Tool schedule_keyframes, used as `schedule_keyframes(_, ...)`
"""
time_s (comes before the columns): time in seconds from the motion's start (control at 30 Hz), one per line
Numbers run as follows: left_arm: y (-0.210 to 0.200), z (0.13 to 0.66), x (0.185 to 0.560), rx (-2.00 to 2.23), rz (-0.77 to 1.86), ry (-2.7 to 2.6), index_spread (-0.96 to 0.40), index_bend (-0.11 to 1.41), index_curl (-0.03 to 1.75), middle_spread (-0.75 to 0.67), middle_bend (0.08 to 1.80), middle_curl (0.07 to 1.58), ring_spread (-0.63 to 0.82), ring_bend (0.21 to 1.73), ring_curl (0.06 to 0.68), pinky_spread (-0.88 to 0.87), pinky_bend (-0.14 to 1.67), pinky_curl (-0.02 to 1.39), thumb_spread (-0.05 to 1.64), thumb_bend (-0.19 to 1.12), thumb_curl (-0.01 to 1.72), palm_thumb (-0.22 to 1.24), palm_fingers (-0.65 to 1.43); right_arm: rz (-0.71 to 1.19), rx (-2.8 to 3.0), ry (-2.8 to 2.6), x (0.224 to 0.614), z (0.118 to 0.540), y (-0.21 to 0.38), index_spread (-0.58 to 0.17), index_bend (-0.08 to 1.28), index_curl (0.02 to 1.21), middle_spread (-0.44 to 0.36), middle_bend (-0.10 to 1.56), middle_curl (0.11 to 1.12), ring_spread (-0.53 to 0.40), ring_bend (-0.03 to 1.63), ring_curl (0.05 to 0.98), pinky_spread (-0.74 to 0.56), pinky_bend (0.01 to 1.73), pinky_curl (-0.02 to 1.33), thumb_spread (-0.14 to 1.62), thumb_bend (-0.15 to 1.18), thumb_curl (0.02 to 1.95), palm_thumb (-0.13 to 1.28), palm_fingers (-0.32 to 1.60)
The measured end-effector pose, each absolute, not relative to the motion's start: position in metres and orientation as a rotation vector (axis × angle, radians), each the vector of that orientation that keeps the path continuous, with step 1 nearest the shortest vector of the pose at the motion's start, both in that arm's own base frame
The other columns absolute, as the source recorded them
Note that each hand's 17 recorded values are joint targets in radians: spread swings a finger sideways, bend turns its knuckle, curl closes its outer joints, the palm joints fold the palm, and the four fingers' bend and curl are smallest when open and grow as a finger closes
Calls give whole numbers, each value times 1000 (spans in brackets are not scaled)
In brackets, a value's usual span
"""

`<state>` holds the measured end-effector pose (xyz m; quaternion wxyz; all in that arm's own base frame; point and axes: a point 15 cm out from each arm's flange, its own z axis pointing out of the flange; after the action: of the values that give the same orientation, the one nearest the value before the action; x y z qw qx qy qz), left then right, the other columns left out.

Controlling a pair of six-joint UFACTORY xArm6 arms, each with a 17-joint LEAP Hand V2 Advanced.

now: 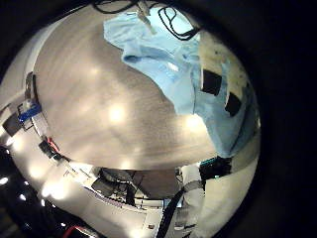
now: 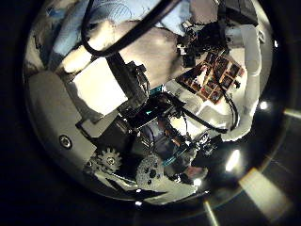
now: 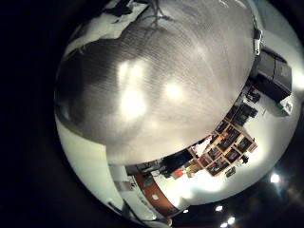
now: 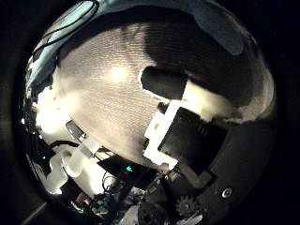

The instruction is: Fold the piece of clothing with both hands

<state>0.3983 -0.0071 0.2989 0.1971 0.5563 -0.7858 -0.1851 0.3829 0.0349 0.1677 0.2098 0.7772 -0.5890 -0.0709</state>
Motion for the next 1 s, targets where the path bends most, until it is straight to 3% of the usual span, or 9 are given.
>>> schedule_keyframes(0.2,-8,312,391,1534,-505,-2214,-687,636,1102,-440,1131,829,-456,1235,524,-766,575,797,1160,-12,584,685,1090,-165,2179,-1623,381,186,40,-420,793,754,-232,1030,760,-243,1241,517,-306,1362,284,1138,59,393,787,1244)
schedule_keyframes(0.37,-9,317,376,1485,-506,-2220,-693,631,1112,-439,1127,830,-458,1234,524,-775,563,810,1162,-13,584,682,1084,-125,2205,-1638,375,212,41,-380,920,838,-208,1135,811,-223,1321,571,-252,1442,349,1172,92,448,910,1173)
schedule_keyframes(1.0,-2,339,306,1380,-542,-2308,-715,585,1136,-446,1106,834,-464,1218,521,-797,488,863,1181,-14,559,665,1077,-54,2218,-1671,295,312,15,-307,1018,919,-167,1238,853,-200,1387,653,-200,1463,488,1219,28,572,988,1097)
